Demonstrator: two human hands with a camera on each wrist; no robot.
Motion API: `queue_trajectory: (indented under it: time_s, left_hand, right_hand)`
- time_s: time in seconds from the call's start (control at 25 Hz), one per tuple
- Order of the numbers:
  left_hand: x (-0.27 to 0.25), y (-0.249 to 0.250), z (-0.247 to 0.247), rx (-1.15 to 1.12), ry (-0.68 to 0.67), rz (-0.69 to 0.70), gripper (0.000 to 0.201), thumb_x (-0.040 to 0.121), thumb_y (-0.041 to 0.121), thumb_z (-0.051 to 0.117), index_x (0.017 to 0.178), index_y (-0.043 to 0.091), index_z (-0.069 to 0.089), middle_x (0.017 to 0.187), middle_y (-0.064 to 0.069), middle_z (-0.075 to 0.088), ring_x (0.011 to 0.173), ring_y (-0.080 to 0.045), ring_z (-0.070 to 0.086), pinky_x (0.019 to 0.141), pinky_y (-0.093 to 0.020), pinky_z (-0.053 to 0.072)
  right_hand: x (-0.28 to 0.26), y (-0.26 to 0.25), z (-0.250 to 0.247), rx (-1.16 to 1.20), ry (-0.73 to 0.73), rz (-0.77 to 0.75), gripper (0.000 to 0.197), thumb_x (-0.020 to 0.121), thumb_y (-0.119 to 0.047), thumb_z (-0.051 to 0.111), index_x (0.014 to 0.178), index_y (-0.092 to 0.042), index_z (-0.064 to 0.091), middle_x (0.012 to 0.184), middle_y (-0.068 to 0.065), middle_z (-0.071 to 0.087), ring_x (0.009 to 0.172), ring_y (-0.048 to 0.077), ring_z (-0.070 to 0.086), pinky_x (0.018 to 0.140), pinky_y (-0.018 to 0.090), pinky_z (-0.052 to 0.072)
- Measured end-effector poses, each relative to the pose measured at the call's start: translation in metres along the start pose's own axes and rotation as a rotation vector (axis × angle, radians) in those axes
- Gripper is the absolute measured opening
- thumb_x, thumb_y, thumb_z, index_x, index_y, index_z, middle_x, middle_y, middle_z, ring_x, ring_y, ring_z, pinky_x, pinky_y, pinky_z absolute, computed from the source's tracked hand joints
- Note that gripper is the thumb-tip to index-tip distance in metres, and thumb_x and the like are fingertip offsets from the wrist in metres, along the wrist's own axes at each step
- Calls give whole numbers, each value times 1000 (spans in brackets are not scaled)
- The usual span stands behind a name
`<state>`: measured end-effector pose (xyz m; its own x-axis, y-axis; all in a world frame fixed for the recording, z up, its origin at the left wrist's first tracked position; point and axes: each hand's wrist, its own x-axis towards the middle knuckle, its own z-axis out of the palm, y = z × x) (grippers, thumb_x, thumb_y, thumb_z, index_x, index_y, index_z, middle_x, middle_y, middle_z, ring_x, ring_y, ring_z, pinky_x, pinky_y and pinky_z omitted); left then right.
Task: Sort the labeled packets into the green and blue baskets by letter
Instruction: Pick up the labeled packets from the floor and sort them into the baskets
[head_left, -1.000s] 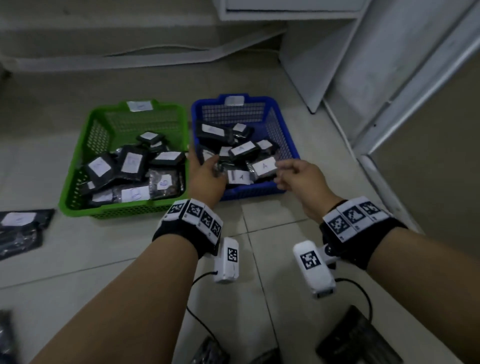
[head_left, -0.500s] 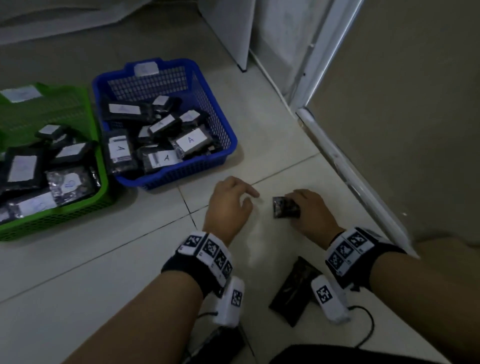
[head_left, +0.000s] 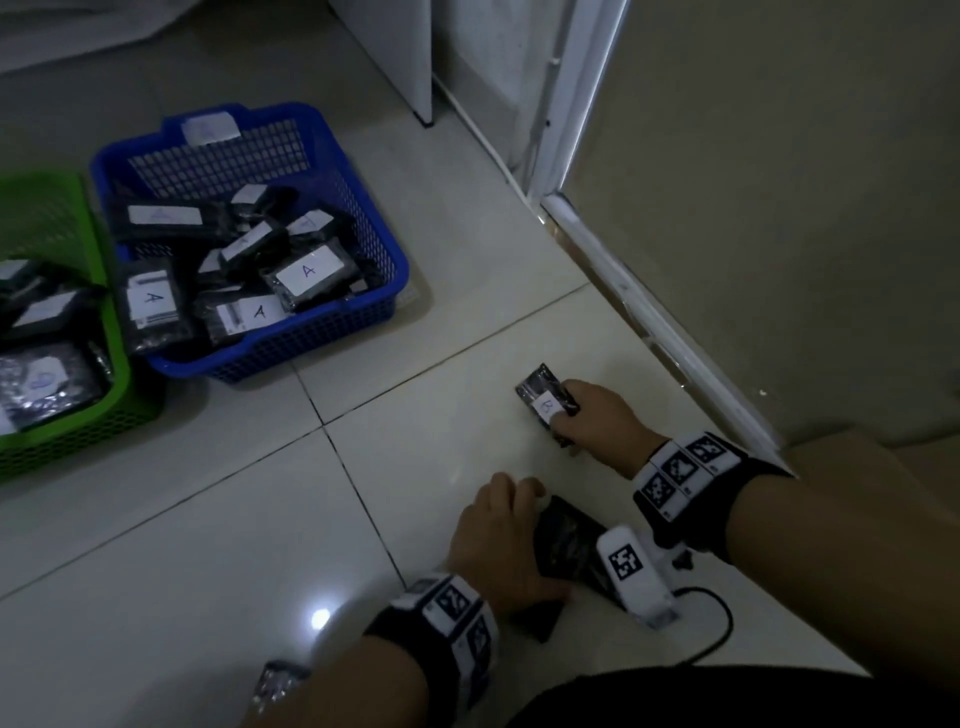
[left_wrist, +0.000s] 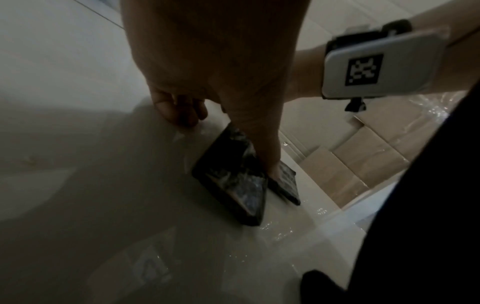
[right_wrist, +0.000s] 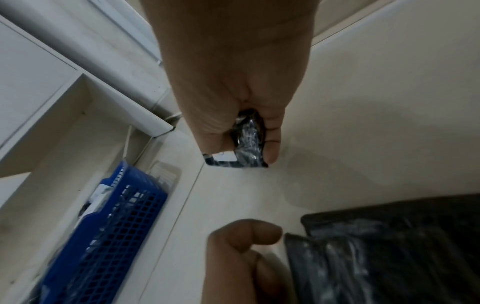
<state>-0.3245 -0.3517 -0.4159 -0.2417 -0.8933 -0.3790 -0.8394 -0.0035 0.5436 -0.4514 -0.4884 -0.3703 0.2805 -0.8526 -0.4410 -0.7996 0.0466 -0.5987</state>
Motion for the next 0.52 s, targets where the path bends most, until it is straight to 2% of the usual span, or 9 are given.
queue_trajectory:
  time_s: [0.04,0.12,0.2,0.32,0.36,0.44,0.52]
  left_hand:
    - [-2,2,4,24,14,-3,92,54,67,68,128,26,32,119,1,38,105,-18,42,86,-34,42]
    - [-2,0,0,-102,63,12,81,62,59,64,129,24,34,119,0,44,105,-19,48,86,-33,45]
    - [0,-11,-18,-263,125,6,75,68,53,62,132,23,35,117,-1,45,103,-18,53,85,-30,47]
    - [4,-43,-64,-446,108,-109,65,71,48,49,130,22,44,110,-3,46,101,-17,53,88,-22,38]
    - [4,-54,-80,-597,86,-166,55,75,41,46,125,19,50,104,-6,51,95,-21,56,87,-26,41]
    - [0,-75,-110,-1135,70,-339,34,90,27,41,116,12,56,97,-15,62,81,-30,63,82,-42,49]
    - [-10,-92,-132,-1619,132,-393,40,95,21,29,119,0,53,103,-22,64,81,-34,66,81,-46,52]
  right_hand:
    - [-2,-4,0,60,-10,15,14,89,-15,55,96,-4,60,86,15,65,75,30,63,64,34,51]
    - [-3,-14,1,168,-27,14,10,86,-9,56,95,-10,59,87,11,64,69,24,63,58,32,53]
    - [1,-26,5,286,-40,-9,17,82,-5,56,97,-11,60,89,14,64,70,26,64,58,37,55]
    - [8,-47,11,413,-21,-38,22,82,-2,55,103,-6,60,93,21,66,71,31,64,60,45,56]
    - [11,-55,12,437,-13,-37,23,82,-2,54,103,-6,60,92,21,66,69,33,64,61,48,54]
    - [20,-76,15,477,-4,-35,25,82,-2,53,105,-6,60,89,20,66,66,34,63,63,52,54]
    - [30,-101,22,518,-5,-52,26,83,-2,52,107,-6,60,91,19,67,67,32,64,64,51,55]
